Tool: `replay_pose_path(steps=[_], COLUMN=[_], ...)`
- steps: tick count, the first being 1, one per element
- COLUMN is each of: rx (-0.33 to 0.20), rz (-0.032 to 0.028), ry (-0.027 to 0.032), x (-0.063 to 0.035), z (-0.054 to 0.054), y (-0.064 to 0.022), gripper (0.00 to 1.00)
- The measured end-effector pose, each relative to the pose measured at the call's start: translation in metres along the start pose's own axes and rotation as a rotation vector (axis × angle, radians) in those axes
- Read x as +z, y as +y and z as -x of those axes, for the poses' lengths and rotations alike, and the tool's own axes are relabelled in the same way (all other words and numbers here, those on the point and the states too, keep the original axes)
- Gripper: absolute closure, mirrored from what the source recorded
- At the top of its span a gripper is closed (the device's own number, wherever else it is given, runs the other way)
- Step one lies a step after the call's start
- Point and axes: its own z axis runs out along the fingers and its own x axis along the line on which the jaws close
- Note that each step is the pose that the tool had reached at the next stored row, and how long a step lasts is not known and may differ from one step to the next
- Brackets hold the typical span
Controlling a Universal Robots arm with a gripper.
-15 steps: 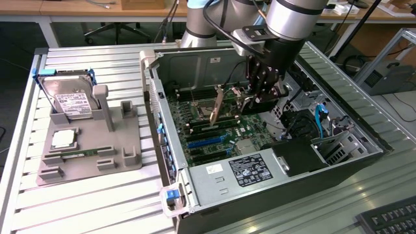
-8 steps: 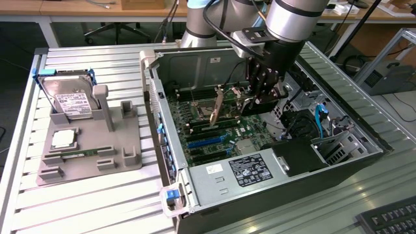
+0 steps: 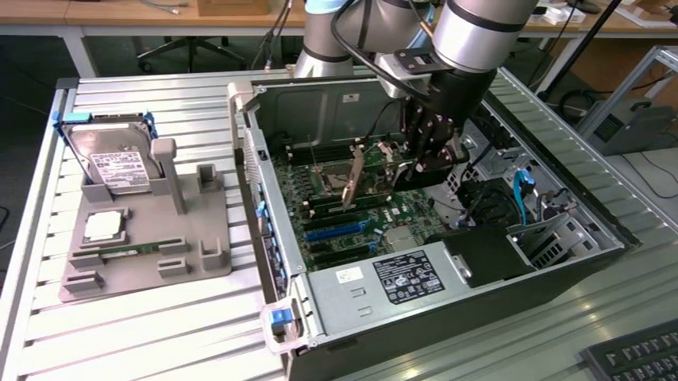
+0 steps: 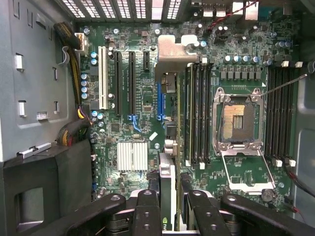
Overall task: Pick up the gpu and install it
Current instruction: 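Insert the gpu into the slot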
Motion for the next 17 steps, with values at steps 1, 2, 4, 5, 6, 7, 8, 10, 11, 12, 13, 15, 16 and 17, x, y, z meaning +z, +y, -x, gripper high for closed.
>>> replay_pose_path(steps=[1,2,4,5,6,7,8,10,11,12,13,15,16,17], rx=[0.000,0.000,0.000,0.000,0.000,0.000,-0.001,-0.001,-0.001,-0.001,-0.001,-0.001,-0.001,-0.001], rz=[0.0000,0.0000,0.0000,0.0000,0.0000,0.0000,0.0000,0.0001,0.0001,0.0000,0.0000,0.0000,0.0000,0.0000], ry=[0.0000,0.0000,0.0000,0.0000,-0.0001,-0.0001,-0.0001,0.0001,0.0000,0.0000,0.0000,-0.0001,-0.0001,-0.0001], x=[0.0004,0.0009,0.0018,0.0022,0.0028,0.0035,0.0040,0.0050,0.0055,0.0059,0.0063,0.0070,0.0073,0.0076], z=[-0.0002,-0.0004,-0.0009,-0.0012,-0.0014,-0.0017,-0.0019,-0.0025,-0.0027,-0.0029,-0.0032,-0.0035,-0.0036,-0.0037], y=[0.0000,0.0000,0.0000,0.0000,0.0000,0.0000,0.0000,0.0000,0.0001,0.0001,0.0001,0.0001,0.0001,0.0001], gripper=[0.73,0.73,0.73,0.73,0.73,0.73,0.73,0.73,0.73,0.73,0.73,0.73,0.73,0.73])
